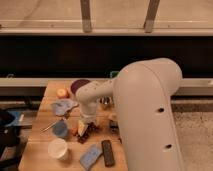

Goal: Place grapes in paper cup

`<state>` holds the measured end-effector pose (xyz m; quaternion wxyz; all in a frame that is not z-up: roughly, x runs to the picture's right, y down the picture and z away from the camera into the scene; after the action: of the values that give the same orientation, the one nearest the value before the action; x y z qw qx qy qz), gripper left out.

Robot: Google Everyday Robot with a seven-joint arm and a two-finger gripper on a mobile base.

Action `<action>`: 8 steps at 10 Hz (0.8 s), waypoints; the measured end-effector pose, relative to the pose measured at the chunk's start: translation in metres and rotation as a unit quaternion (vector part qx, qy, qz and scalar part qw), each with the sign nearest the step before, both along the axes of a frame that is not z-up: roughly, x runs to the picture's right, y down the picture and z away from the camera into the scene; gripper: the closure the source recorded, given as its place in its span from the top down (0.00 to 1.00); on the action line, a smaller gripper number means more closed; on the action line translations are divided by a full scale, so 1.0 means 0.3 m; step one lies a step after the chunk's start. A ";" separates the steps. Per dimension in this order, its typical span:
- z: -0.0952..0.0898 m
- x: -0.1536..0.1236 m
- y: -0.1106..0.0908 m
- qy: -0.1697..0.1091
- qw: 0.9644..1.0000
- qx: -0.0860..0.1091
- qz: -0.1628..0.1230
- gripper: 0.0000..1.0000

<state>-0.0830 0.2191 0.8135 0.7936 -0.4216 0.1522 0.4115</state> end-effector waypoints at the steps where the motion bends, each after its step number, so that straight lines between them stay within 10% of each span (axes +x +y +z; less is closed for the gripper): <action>1: -0.002 0.007 -0.004 0.001 1.000 0.004 0.004 0.16; 3: -0.009 0.035 -0.024 0.002 1.000 0.013 0.020 0.00; 8: -0.052 0.091 -0.099 0.002 0.998 0.045 0.046 0.00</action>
<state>-0.0556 0.1895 0.7979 0.7917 -0.3913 0.1156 0.4548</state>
